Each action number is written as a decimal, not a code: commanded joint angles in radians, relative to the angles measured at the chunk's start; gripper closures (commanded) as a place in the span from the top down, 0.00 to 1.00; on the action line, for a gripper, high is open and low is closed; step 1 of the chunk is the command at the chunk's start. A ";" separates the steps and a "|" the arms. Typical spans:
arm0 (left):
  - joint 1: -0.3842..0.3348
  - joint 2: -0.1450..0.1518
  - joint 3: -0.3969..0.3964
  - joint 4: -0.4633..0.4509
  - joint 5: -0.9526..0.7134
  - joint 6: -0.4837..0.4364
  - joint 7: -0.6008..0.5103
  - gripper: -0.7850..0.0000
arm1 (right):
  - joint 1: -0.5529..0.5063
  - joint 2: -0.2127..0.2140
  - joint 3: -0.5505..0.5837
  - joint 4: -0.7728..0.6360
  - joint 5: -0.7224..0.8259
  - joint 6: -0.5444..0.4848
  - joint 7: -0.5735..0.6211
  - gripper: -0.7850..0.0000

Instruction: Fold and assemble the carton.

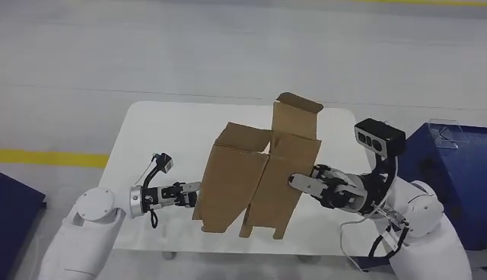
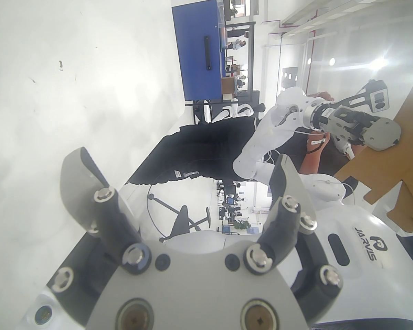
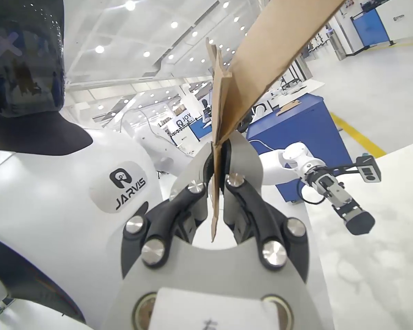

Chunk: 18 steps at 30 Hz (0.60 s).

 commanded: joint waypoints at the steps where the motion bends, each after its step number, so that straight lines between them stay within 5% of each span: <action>1: 0.000 0.000 0.000 0.000 0.000 0.000 0.000 1.00 | -0.006 0.000 0.011 -0.023 0.121 0.042 -0.027 0.00; 7: 0.000 0.000 0.000 0.000 0.000 0.000 0.000 1.00 | -0.010 -0.001 0.063 -0.034 0.462 0.290 -0.101 0.00; 18: 0.000 0.000 0.000 0.000 0.000 0.000 0.000 1.00 | -0.090 0.007 0.034 -0.040 1.324 1.187 -0.439 0.00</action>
